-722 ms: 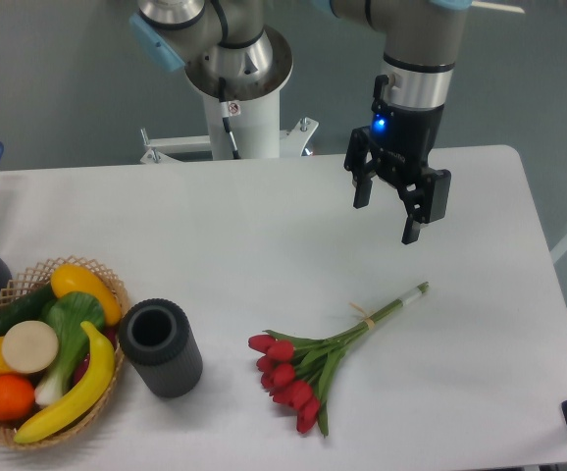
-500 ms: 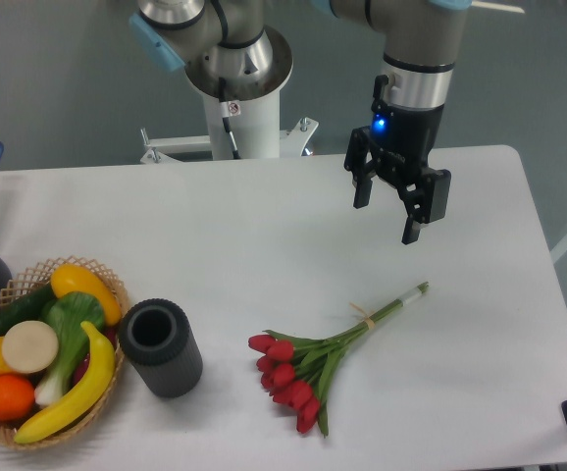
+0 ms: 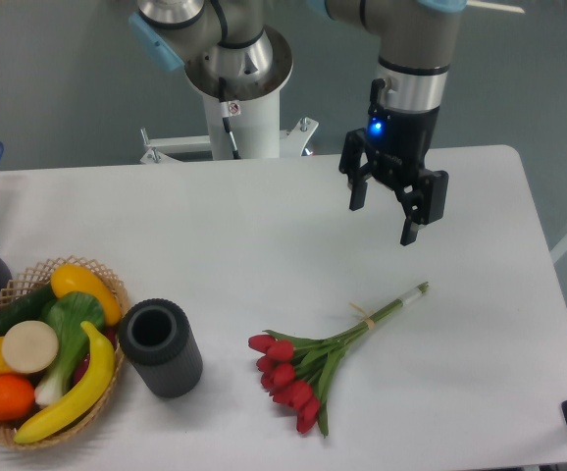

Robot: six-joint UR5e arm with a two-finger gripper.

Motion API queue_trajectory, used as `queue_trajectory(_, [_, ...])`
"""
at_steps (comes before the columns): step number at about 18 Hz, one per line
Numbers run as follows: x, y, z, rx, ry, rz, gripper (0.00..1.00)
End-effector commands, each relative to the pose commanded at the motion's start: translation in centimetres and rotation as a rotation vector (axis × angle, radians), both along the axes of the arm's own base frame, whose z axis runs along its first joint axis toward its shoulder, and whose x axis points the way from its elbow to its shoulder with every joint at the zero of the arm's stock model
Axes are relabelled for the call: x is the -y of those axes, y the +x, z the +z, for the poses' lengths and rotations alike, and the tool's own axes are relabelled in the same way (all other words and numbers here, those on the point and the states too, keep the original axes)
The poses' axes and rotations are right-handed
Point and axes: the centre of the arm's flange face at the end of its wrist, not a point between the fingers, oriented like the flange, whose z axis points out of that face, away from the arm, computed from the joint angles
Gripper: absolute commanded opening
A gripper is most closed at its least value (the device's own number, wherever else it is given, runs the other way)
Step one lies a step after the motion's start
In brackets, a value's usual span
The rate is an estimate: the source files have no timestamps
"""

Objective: Pick up the flowers from the table
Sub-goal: 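Lower the open gripper down onto the tulip stems near the tie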

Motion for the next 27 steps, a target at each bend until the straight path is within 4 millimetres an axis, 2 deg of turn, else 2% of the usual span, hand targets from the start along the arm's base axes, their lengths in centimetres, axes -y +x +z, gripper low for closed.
queue_trajectory(4, [-2.5, 0.9, -1.6, 0.077, 0.053, 0.127, 1.00])
queue_trajectory(6, [-2.9, 0.8, -1.7, 0.086, 0.072, 0.165, 1.00])
queue_trajectory(11, [-5.4, 1.7, -3.9, 0.128, 0.073, 0.177, 1.00])
queue_trajectory(14, [-6.7, 2.2, -6.0, 0.149, 0.047, 0.153, 1.00])
queue_trajectory(18, [-7.0, 0.5, -8.4, 0.126, -0.028, 0.175, 1.00])
queue_trajectory(20, [-7.2, -0.4, -9.8, 0.097, -0.072, 0.119, 1.00])
queue_trajectory(25, [-7.8, -1.2, -13.7, 0.123, -0.129, 0.051, 1.00])
queue_trajectory(27, [-7.6, -2.5, -14.2, 0.100, -0.250, 0.018, 1.00])
